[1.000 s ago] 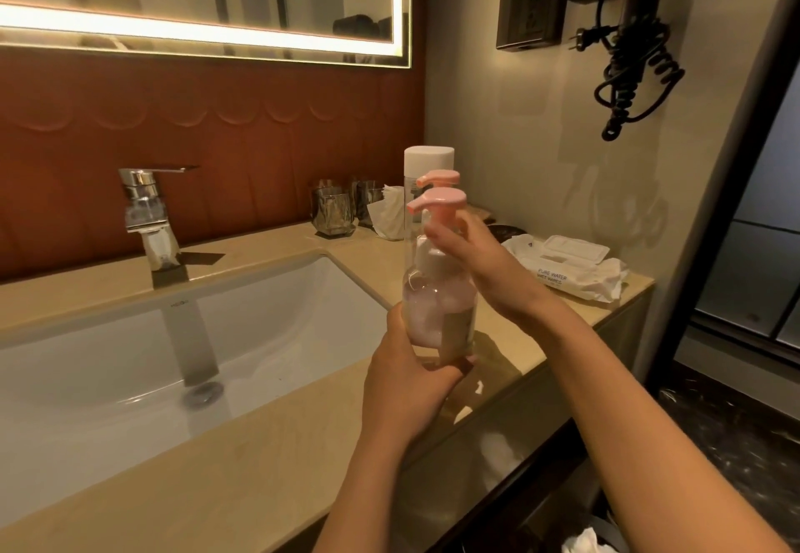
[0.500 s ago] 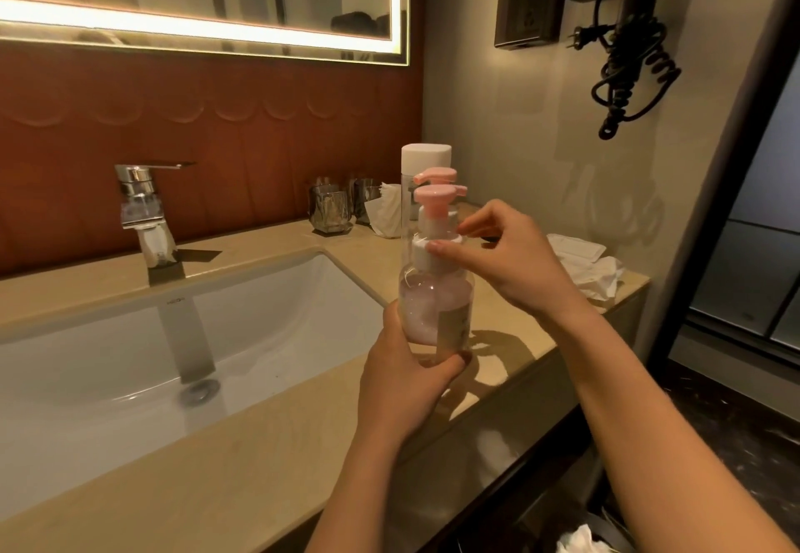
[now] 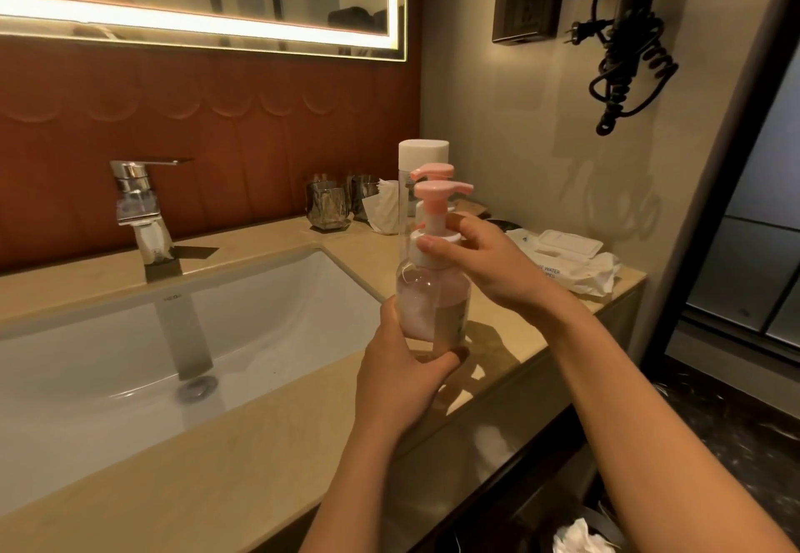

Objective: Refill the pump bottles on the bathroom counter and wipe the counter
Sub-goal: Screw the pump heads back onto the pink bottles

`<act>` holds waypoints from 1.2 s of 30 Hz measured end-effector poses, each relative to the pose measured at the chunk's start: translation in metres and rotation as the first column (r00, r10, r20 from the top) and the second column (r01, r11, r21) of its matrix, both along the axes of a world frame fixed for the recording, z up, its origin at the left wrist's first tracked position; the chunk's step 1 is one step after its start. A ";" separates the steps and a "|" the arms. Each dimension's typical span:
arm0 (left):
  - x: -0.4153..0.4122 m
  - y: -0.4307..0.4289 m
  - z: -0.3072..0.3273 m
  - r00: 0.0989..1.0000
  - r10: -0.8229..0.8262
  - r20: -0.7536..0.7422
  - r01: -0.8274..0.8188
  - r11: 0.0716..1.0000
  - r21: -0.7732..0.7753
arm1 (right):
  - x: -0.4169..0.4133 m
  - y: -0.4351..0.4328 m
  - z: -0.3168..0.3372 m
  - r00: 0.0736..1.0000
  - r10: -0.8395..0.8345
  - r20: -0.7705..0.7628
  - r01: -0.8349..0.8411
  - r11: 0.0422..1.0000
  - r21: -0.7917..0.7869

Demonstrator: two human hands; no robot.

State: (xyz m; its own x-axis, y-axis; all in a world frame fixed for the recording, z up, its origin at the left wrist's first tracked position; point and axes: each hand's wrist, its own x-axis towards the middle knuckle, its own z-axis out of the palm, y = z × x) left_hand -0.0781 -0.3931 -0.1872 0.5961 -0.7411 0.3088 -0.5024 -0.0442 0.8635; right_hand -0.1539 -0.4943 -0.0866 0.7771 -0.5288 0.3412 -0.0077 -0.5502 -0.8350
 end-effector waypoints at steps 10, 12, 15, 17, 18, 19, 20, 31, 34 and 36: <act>0.000 0.000 0.001 1.000 0.001 0.002 -0.001 1.000 0.005 | 0.007 0.002 -0.004 0.981 -0.171 0.087 0.178 0.981 -0.074; 0.001 -0.001 0.000 1.000 0.007 0.008 -0.007 1.000 0.007 | 0.012 0.004 -0.008 0.970 -0.221 0.104 0.230 0.970 -0.077; 0.001 -0.001 -0.002 1.000 0.012 0.009 -0.012 1.000 0.008 | 0.017 0.005 -0.010 0.950 -0.291 0.109 0.303 0.947 -0.105; 0.001 -0.001 -0.002 1.000 0.015 0.012 -0.015 1.000 0.005 | 0.016 0.005 -0.011 0.952 -0.286 0.111 0.298 0.948 -0.116; 0.001 -0.001 -0.002 1.000 0.016 0.010 -0.016 1.000 0.003 | 0.015 0.004 -0.011 0.957 -0.270 0.109 0.282 0.953 -0.112; 0.001 -0.001 -0.001 1.000 0.016 0.007 -0.016 1.000 0.002 | 0.013 0.003 -0.010 0.964 -0.246 0.105 0.256 0.962 -0.099; 0.001 -0.001 -0.001 1.000 0.016 0.003 -0.016 1.000 0.003 | 0.012 0.002 -0.009 0.972 -0.212 0.098 0.220 0.972 -0.081; 0.002 -0.002 -0.001 1.000 0.013 0.015 -0.013 1.000 -0.006 | -0.001 -0.015 -0.001 0.986 0.164 -0.034 -0.157 0.974 0.162; 0.003 -0.002 -0.001 1.000 0.008 0.004 -0.008 1.000 -0.010 | 0.000 -0.013 -0.002 0.995 0.095 0.000 -0.094 0.989 0.117; 0.001 -0.001 0.000 1.000 0.001 0.004 -0.001 1.000 -0.011 | 0.004 -0.009 -0.004 0.999 0.024 0.025 -0.026 0.997 0.074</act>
